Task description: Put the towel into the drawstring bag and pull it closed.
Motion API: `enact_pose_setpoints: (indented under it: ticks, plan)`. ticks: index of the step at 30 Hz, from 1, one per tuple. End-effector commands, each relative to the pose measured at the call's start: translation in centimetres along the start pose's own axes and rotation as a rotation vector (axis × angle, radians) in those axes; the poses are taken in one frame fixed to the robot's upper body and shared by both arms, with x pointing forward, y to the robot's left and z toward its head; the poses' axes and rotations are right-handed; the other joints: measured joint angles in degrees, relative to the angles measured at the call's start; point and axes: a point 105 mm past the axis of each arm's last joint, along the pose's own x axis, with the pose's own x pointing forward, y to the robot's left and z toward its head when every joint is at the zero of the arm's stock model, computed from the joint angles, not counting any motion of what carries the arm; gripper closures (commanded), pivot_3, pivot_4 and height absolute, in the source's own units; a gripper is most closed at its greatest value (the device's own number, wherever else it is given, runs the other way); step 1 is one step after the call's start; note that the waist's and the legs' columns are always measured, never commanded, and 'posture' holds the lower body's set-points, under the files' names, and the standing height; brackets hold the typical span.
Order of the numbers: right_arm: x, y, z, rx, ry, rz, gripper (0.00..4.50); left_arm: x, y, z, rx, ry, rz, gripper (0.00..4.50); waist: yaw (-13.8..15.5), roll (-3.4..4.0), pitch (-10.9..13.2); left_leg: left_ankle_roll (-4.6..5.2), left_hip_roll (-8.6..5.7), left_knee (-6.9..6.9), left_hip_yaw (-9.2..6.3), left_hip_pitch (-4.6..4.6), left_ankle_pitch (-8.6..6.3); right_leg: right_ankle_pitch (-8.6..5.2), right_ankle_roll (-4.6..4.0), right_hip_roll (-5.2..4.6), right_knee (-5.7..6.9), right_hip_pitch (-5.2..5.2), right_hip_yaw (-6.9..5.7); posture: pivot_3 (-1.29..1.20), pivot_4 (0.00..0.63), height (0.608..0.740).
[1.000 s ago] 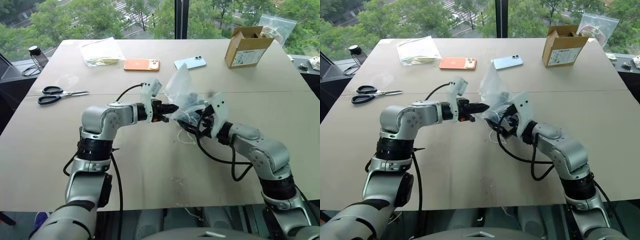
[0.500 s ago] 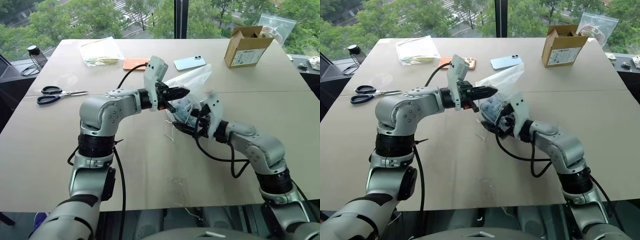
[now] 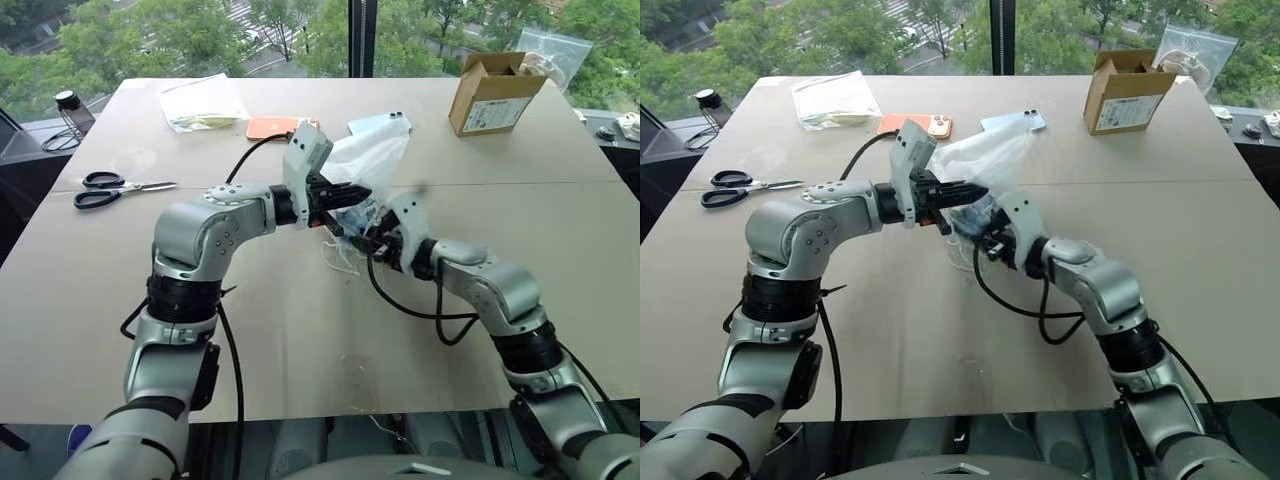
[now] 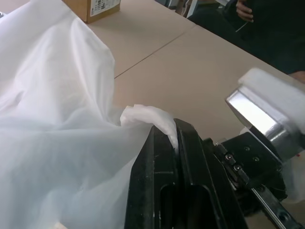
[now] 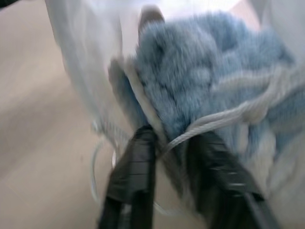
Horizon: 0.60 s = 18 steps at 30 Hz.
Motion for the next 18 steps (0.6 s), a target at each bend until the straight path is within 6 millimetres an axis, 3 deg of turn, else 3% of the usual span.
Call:
enact_pose_setpoints:
  ticks: [1,6,13,18]
  plan:
    - [-0.3,-0.2,1.5,-0.003,-0.075,-0.016,4.44,-0.6,-0.4,0.5,0.034,-0.017,-0.004,4.50,0.05,0.00,0.00,0.00,0.00,0.00,0.00,0.00,0.00,0.00,0.00,0.00,0.00,0.00,-0.01,0.00,0.150,0.740]
    - [-1.6,-0.2,2.4,0.082,-0.152,0.024,4.44,-1.4,0.4,-0.1,0.036,0.004,0.033,4.50,0.02,0.00,0.00,0.00,0.01,0.00,0.00,0.00,0.00,0.00,0.00,0.00,0.03,0.00,-0.02,0.00,0.150,0.740]
    - [-4.7,0.6,1.7,0.149,-0.123,0.132,4.44,-2.0,2.2,-0.9,0.062,0.037,0.097,4.50,0.06,0.00,0.00,0.01,0.00,0.01,0.00,0.01,0.00,0.00,-0.01,0.00,0.04,0.01,-0.03,0.00,0.150,0.740]
    - [-5.9,0.8,1.7,0.191,-0.128,0.164,4.44,-1.9,2.3,-0.9,0.107,-0.001,0.040,4.50,-0.08,0.00,0.00,0.01,0.01,0.01,0.04,0.02,0.00,0.00,-0.01,0.02,0.07,0.01,-0.03,0.00,0.150,0.740]
